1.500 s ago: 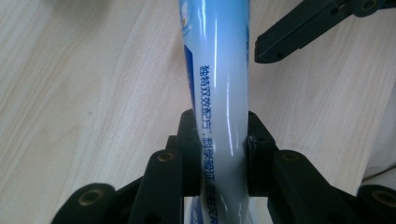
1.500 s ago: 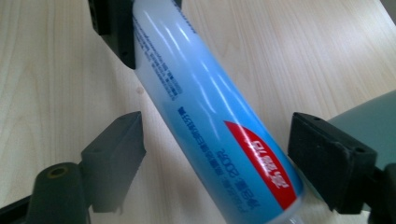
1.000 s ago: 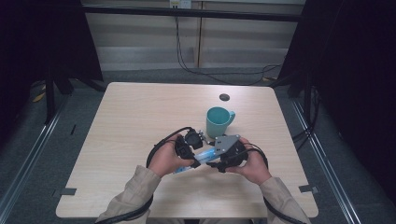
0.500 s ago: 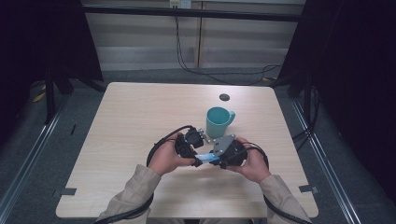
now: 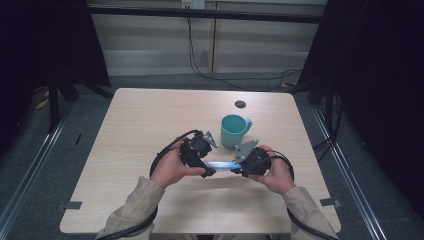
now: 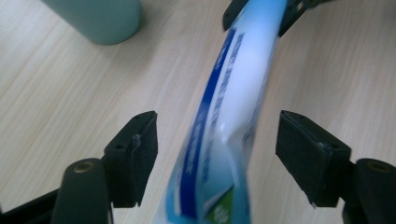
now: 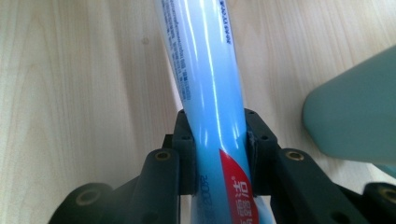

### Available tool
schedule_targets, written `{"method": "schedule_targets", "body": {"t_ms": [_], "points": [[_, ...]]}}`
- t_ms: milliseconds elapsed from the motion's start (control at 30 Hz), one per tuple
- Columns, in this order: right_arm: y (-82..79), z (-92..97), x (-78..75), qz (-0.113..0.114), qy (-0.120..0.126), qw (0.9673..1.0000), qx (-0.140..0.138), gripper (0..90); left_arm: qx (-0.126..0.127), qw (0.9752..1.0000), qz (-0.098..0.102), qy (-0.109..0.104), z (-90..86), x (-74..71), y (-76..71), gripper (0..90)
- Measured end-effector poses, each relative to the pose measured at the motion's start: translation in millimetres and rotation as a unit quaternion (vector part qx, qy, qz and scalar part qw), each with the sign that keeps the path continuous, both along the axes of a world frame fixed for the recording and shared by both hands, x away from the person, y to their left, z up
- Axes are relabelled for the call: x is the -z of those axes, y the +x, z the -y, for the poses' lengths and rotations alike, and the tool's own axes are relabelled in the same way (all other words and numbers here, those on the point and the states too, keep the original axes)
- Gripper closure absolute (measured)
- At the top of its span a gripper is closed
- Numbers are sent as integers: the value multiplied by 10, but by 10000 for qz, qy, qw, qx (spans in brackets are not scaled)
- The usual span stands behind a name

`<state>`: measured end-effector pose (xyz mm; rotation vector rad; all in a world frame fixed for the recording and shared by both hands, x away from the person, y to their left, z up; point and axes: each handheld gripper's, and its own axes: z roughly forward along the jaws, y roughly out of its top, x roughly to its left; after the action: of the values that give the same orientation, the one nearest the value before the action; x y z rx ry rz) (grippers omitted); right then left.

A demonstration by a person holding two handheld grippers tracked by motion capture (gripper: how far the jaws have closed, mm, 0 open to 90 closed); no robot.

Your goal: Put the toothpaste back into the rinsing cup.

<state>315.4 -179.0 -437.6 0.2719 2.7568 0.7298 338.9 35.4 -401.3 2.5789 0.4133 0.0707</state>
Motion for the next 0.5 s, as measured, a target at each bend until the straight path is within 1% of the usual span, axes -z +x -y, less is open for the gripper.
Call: {"method": "schedule_targets", "body": {"t_ms": [67,100,133,200,233,267,300,367,433,467,500], "points": [[9,44,-17,-3,78,9999,104,709,20,10000,28,5,-25,-8,1,290],[17,59,-25,-11,85,9999,108,709,36,10000,91,-8,-53,-17,-3,286],[19,66,-29,4,89,9999,127,709,34,9999,93,26,-66,-22,-4,278],[27,82,-48,-14,86,9998,151,709,22,9999,135,28,-87,-22,-3,256],[30,86,-54,-36,111,9998,190,709,42,9999,147,71,-98,-21,4,254],[35,92,-61,-47,114,9997,196,709,-5,9999,121,70,-105,-14,-5,252],[38,95,-64,-22,110,9997,198,709,-24,9999,140,78,-114,-9,-4,252],[42,100,-63,-29,125,9998,178,709,16,9997,172,163,-117,5,-6,252],[40,93,-58,-46,110,9998,172,708,-27,9996,217,162,-111,23,-5,256],[38,86,-54,-53,100,9997,198,709,-21,9997,220,134,-106,28,-5,261],[42,77,-48,-87,104,9998,163,708,18,9996,227,154,-96,32,-4,269]]}}
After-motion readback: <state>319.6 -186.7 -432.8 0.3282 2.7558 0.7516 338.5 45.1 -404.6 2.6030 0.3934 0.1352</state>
